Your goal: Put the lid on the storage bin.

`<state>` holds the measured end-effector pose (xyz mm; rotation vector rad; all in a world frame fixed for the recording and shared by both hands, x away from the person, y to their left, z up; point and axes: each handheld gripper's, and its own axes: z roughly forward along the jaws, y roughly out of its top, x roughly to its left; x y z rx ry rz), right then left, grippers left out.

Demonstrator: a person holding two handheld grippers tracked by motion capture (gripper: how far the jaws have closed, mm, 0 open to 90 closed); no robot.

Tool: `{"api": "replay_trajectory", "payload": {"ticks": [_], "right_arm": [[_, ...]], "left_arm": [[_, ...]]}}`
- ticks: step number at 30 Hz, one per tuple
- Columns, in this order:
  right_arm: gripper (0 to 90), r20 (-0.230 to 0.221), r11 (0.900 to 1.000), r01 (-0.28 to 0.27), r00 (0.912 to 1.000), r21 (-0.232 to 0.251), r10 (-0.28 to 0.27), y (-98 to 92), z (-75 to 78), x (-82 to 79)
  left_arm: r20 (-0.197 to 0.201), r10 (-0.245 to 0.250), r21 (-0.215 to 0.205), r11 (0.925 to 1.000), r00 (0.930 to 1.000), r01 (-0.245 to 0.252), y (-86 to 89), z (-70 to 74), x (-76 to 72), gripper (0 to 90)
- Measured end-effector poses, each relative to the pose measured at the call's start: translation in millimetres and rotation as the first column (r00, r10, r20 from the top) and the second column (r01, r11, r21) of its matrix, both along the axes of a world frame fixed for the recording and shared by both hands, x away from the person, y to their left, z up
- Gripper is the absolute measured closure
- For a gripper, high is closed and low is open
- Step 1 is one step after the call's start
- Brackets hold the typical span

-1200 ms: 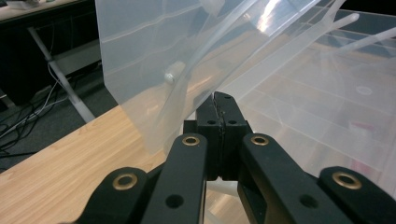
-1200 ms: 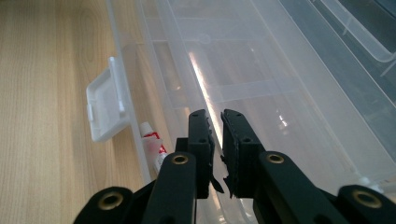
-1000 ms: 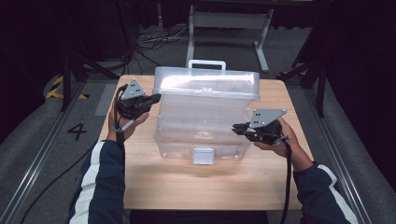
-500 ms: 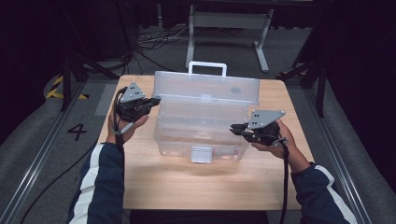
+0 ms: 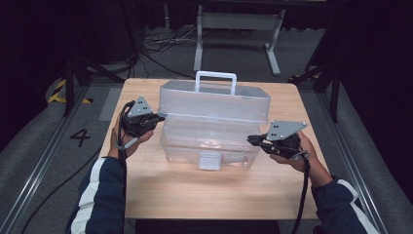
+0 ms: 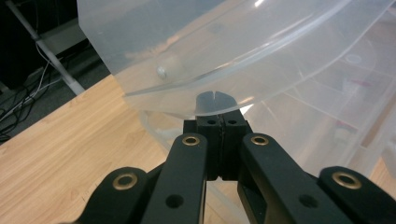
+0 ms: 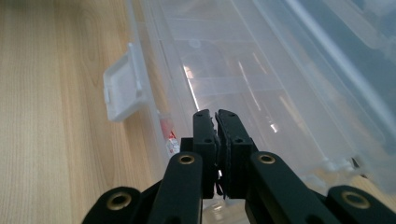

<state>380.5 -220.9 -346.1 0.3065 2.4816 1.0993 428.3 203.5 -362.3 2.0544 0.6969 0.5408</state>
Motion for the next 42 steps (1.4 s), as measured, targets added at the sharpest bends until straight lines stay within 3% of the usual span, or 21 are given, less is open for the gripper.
{"api": "replay_trajectory", "payload": {"ticks": [5,13,31,42], "right_arm": [[86.6,-0.016,0.999,0.026,0.9995,0.023,-0.026,-14.1,0.2,-1.8],[85.8,-0.028,0.999,0.039,0.9989,0.02,-0.039,-25.3,-0.9,-4.3],[85.4,-0.058,0.992,0.127,0.9905,0.027,-0.125,-47.6,-8.0,2.3],[85.3,-0.086,0.989,0.145,0.9862,0.03,-0.142,-53.1,-13.3,7.7]], "left_arm": [[-0.002,-0.002,-0.007,1.0,1.0,0.002,1.2,-5.2,-3.5,90.0],[-0.009,-0.001,-0.017,0.9999,1.0,0.0,1.8,-11.9,-8.4,90.0],[-0.02,0.006,0.008,1.0,0.9998,-0.006,6.5,-21.5,-18.1,90.0],[-0.031,0.009,0.039,0.9992,0.9995,-0.008,6.7,-26.9,-23.1,90.0]]}}
